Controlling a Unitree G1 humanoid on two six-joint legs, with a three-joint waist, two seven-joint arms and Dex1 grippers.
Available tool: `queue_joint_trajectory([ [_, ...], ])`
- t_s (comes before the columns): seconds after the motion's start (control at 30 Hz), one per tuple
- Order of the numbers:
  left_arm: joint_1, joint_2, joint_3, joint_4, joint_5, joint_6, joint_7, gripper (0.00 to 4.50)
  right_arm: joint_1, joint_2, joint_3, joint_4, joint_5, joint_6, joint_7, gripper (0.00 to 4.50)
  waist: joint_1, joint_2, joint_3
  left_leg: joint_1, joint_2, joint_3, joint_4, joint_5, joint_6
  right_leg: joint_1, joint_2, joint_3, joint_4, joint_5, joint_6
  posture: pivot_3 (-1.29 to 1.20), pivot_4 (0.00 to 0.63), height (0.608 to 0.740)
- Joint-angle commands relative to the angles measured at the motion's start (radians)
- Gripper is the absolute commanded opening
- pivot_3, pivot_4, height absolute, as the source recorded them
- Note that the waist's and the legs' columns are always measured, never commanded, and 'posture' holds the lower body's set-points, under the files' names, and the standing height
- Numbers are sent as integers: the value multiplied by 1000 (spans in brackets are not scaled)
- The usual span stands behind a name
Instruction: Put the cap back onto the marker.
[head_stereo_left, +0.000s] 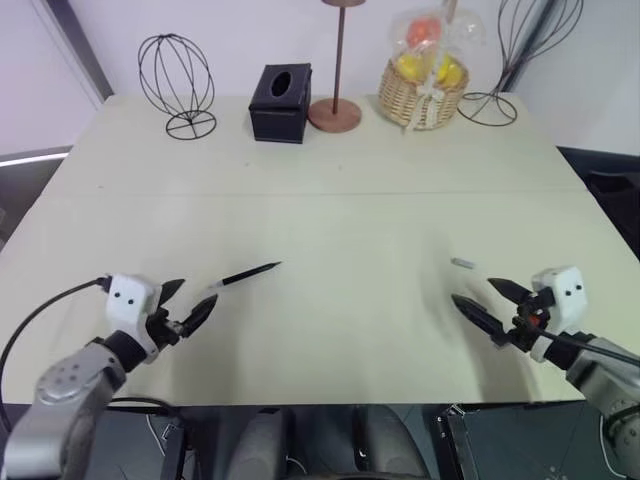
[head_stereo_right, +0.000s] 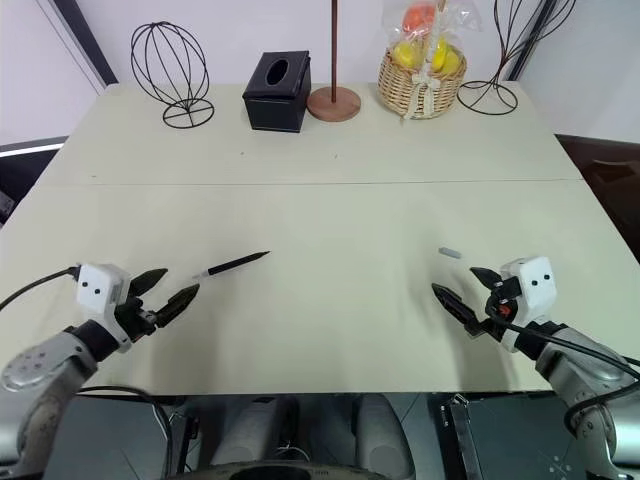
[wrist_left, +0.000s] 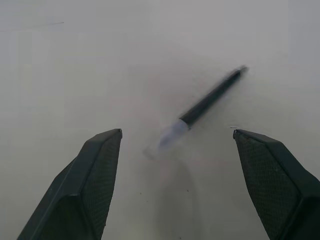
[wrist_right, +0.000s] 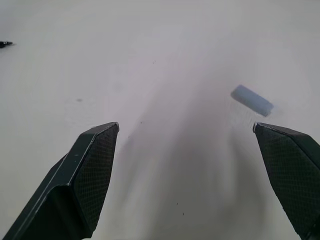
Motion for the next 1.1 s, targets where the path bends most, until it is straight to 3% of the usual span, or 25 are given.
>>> queue_joint_trajectory([
  [0.03, -90, 101, 37, 95, -84, 23, -163, 3734, -53, -62, 8, -80, 53, 42, 39, 4448, 0, 1, 0, 0, 0, 0, 0, 0, 0, 0, 0, 0, 0, 0, 0, 0, 150, 740],
  [0.2, -225, 246, -32, 291, -59, -22, -387, 3734, -177, -159, 53, -107, 44, 61, 70, 4448, -3, 1, 1, -1, 0, 1, -2, 0, 1, -1, 1, -1, -2, 0, 0, 0, 150, 740],
  [0.3, -333, 277, -109, 420, -24, -67, -505, 3734, -258, -191, 76, -119, 68, 90, 83, 4448, -1, 2, 1, -1, 0, 1, -2, 0, 1, -2, 1, -1, -2, 1, 0, 0, 150, 740],
  [0.53, -597, 157, -319, 793, 165, -346, -624, 3734, -338, -187, 128, -163, 103, 142, 61, 4448, 5, 1, 2, -2, 0, 1, -2, -1, 1, -2, -1, -2, -2, 3, 4, 0, 150, 740],
  [0.73, -736, 33, -363, 1069, 260, -566, -608, 3734, -285, -161, 113, -171, 77, 127, 27, 4448, 5, 0, 2, -3, -1, 1, -2, -1, 2, -3, -2, -1, -1, 4, 5, 0, 150, 740],
  [0.9, -811, -27, -363, 1217, 301, -659, -601, 3734, -251, -159, 101, -173, 63, 113, 23, 4448, 24, 0, 2, -2, -2, 0, -1, -1, 2, -2, -2, -2, -1, 4, 6, 0, 150, 740],
  [1.1, -821, -64, -369, 1234, 309, -695, -634, 3734, -235, -158, 80, -162, 54, 100, 15, 4448, 28, 1, 1, -1, -4, -1, 1, -1, 2, 1, -2, -2, -1, 5, 7, 0, 150, 740],
])
